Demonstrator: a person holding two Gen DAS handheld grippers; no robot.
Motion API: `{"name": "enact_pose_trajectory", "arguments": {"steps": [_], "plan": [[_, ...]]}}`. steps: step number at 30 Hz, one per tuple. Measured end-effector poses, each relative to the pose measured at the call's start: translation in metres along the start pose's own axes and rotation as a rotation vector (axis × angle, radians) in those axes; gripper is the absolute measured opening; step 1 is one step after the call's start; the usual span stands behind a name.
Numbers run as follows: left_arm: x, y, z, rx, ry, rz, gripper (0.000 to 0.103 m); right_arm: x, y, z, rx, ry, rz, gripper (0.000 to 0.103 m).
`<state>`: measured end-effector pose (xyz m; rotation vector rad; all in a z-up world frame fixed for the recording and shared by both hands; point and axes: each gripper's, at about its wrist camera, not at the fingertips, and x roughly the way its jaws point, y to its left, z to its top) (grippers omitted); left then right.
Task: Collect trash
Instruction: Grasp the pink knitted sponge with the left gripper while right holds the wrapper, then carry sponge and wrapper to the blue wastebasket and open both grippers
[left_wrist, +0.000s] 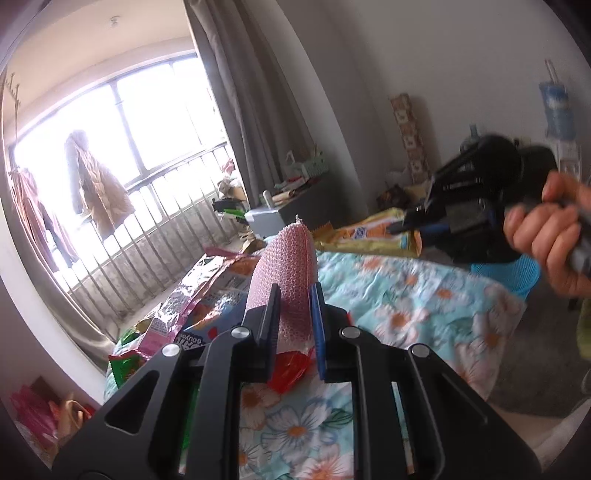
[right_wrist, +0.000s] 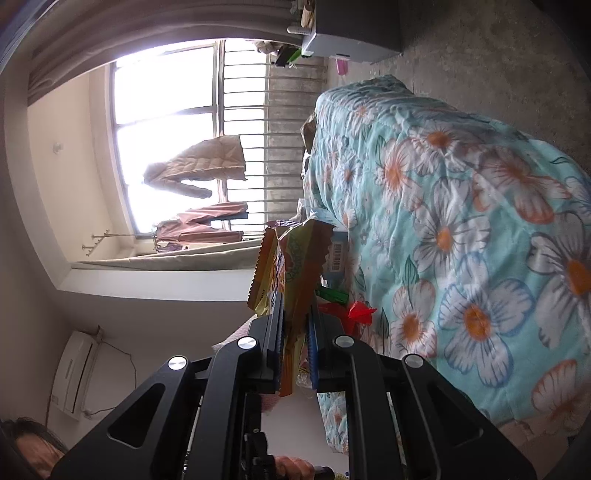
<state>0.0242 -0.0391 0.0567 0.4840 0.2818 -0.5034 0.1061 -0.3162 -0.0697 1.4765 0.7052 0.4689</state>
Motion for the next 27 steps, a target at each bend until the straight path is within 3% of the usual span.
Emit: {"name": "enact_pose_trajectory", "arguments": {"steps": [12, 27], "plan": [[-0.013, -0.007, 0.02, -0.024, -0.078, -0.046, 0.014, -0.028, 0.001, -0.005, -0.005, -0.054, 0.013, 0.011], [-0.012, -0.026, 0.044, 0.022, -0.128, -0.078, 0.014, -0.068, -0.007, -0.004, 0.002, -0.107, 0.061, 0.011]]}}
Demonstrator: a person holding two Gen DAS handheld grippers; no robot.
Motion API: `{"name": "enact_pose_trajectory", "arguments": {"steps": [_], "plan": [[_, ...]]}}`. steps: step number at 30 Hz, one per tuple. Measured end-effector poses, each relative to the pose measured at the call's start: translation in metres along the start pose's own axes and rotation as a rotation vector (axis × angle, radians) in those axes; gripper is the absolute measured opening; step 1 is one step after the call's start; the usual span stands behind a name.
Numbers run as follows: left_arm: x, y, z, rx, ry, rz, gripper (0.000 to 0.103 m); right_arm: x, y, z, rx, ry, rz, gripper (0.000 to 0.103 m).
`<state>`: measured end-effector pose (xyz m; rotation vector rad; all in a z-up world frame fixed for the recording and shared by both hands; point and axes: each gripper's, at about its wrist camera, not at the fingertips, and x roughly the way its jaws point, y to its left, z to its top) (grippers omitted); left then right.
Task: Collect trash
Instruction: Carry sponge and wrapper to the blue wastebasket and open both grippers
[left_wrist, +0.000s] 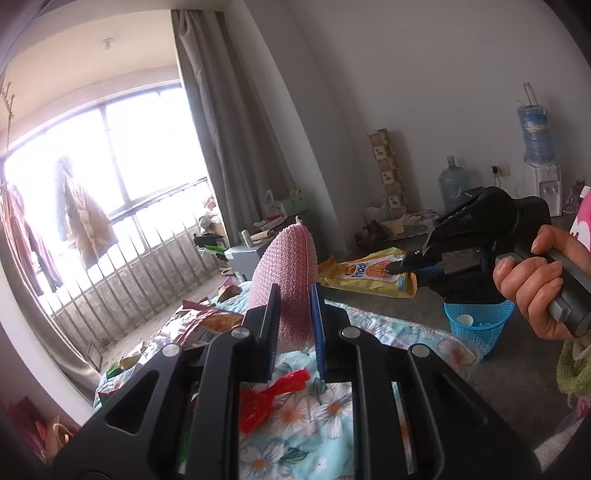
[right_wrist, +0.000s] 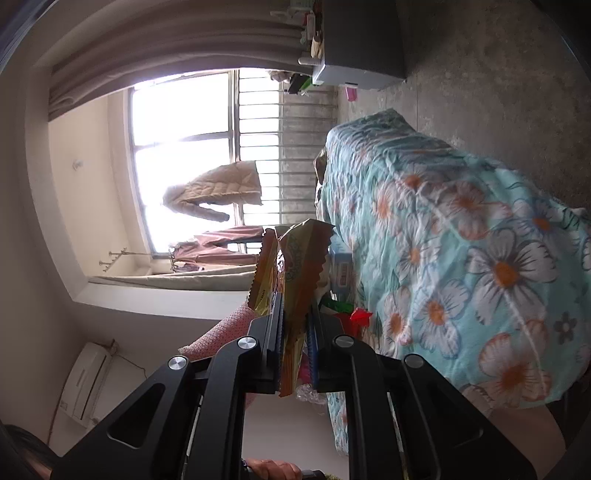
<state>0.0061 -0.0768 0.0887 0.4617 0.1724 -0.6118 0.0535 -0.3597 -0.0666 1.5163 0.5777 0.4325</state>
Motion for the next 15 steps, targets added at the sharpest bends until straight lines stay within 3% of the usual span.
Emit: {"name": "enact_pose_trajectory", "arguments": {"steps": [15], "plan": [[0.032, -0.038, 0.021, 0.063, -0.02, -0.094, 0.014, -0.046, -0.018, 0.014, 0.037, -0.097, 0.028, 0.011]]}}
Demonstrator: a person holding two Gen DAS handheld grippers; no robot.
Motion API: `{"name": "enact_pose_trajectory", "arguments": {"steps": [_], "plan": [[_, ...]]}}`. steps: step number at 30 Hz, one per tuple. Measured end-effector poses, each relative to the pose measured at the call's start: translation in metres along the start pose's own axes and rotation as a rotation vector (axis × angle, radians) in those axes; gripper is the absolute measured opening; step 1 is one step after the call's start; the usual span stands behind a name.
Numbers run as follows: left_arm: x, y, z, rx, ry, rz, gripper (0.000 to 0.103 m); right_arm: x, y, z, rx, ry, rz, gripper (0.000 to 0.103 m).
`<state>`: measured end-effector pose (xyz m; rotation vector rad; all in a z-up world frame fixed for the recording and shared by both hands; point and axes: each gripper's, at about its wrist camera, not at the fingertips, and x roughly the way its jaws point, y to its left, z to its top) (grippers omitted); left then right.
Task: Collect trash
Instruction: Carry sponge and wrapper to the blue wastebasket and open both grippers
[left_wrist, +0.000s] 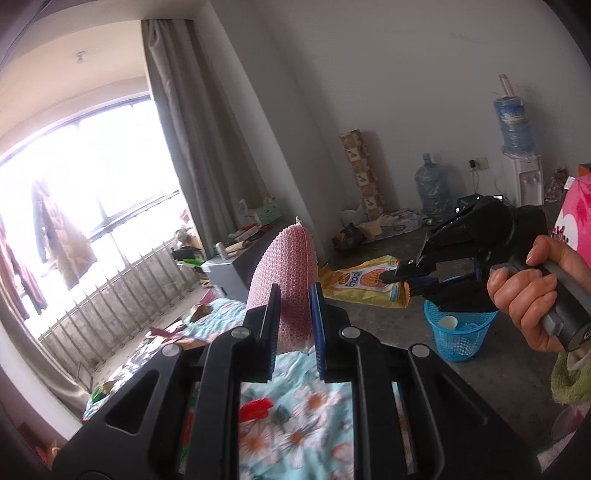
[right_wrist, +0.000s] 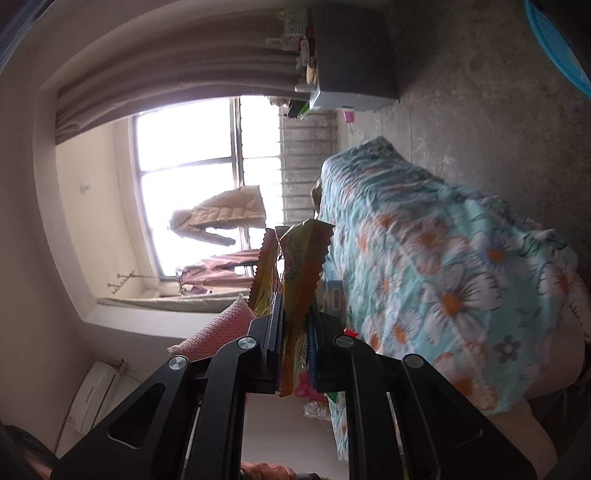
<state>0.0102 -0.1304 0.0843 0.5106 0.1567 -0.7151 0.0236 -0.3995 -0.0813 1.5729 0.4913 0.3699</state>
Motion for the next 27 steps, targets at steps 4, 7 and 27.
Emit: {"name": "enact_pose_trajectory", "arguments": {"steps": [4, 7, 27], "plan": [[0.018, -0.015, 0.008, 0.011, -0.002, -0.053, 0.014, -0.021, -0.011, 0.009, 0.019, -0.051, -0.003, 0.011], [0.034, -0.028, 0.014, 0.018, 0.004, -0.103, 0.014, -0.04, -0.02, 0.016, 0.03, -0.105, -0.017, 0.011], [0.298, -0.166, 0.072, -0.249, 0.42, -0.769, 0.015, -0.205, -0.114, 0.097, 0.115, -0.653, -0.653, 0.011]]}}
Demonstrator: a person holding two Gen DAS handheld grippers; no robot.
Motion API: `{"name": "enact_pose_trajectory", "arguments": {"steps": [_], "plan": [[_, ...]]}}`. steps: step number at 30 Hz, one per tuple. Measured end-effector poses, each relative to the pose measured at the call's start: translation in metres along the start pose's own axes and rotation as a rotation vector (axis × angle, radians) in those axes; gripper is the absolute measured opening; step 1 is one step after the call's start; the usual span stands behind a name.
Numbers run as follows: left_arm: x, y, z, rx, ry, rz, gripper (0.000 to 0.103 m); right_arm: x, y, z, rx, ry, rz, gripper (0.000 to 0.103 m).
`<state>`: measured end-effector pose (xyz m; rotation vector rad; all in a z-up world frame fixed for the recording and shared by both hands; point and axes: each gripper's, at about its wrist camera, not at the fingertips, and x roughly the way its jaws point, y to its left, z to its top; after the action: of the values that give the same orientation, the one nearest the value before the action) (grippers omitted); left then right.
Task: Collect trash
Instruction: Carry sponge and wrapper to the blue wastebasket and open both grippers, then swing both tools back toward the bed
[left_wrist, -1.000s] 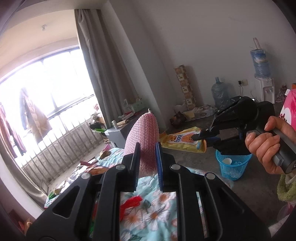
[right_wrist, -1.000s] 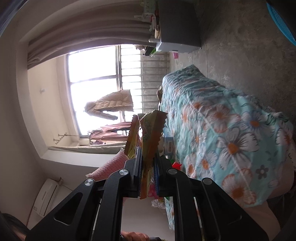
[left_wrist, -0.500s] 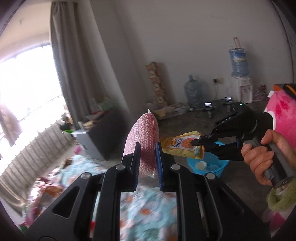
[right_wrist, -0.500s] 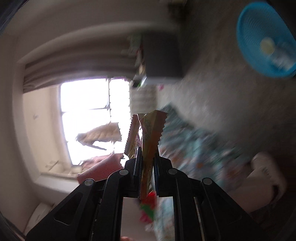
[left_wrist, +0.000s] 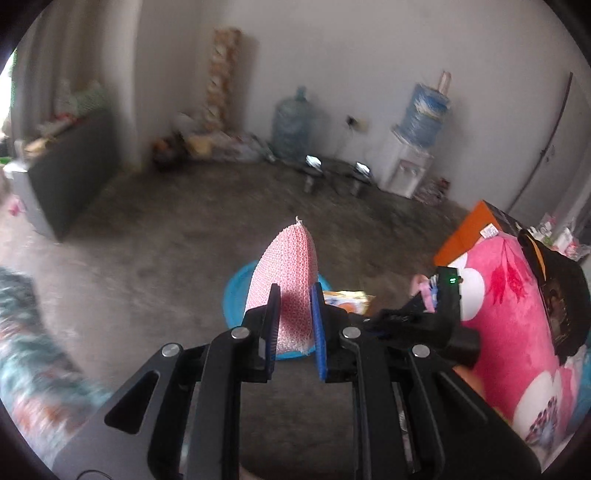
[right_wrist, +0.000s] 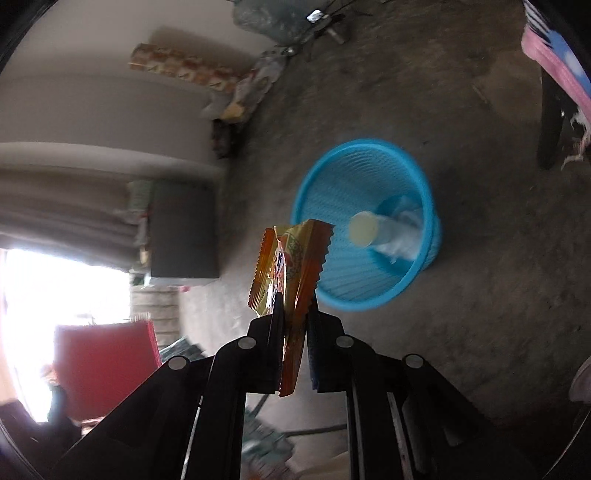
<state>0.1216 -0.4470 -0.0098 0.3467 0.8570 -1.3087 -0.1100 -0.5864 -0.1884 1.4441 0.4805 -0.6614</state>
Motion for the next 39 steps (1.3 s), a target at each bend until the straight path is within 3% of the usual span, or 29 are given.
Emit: {"name": "enact_pose_trajectory", "arguments": {"steps": [4, 5, 6, 7, 9, 14, 20, 26, 29, 33, 36, 39], "plan": [[0.067, -0.007, 0.012, -0.021, 0.058, -0.049, 0.018, 0.019, -0.007, 0.028, -0.011, -0.037, -0.082, 0.013], [0.085, -0.008, 0.014, -0.033, 0.069, -0.053, 0.032, 0.025, -0.011, 0.035, -0.013, -0.044, -0.104, 0.02], [0.095, -0.011, 0.013, -0.043, 0.086, -0.051, 0.043, 0.037, -0.016, 0.044, -0.021, -0.039, -0.131, 0.045], [0.113, -0.009, 0.014, -0.07, 0.11, -0.034, 0.058, 0.048, -0.022, 0.049, -0.026, -0.027, -0.168, 0.052], [0.128, -0.007, 0.012, -0.118, 0.128, -0.015, 0.059, 0.063, -0.039, 0.055, -0.013, -0.007, -0.261, 0.054], [0.111, -0.013, 0.0, -0.124, 0.124, -0.035, 0.061, 0.053, -0.059, 0.042, 0.03, -0.026, -0.256, 0.054], [0.047, -0.019, -0.002, -0.128, 0.07, -0.027, 0.063, 0.024, -0.039, 0.019, -0.033, -0.072, -0.249, 0.054], [-0.052, -0.02, -0.018, -0.116, -0.02, -0.009, 0.074, -0.013, 0.039, -0.015, -0.269, -0.077, -0.169, 0.066], [-0.108, -0.014, -0.036, -0.095, -0.061, 0.031, 0.076, -0.021, 0.081, -0.036, -0.406, -0.026, -0.088, 0.072], [-0.183, 0.005, -0.066, -0.103, -0.13, 0.121, 0.079, -0.026, 0.128, -0.074, -0.541, 0.095, 0.063, 0.072], [-0.241, 0.026, -0.101, -0.145, -0.194, 0.208, 0.08, -0.024, 0.156, -0.107, -0.632, 0.201, 0.139, 0.072], [-0.293, 0.041, -0.145, -0.2, -0.266, 0.346, 0.083, -0.022, 0.175, -0.14, -0.69, 0.306, 0.22, 0.072]]}}
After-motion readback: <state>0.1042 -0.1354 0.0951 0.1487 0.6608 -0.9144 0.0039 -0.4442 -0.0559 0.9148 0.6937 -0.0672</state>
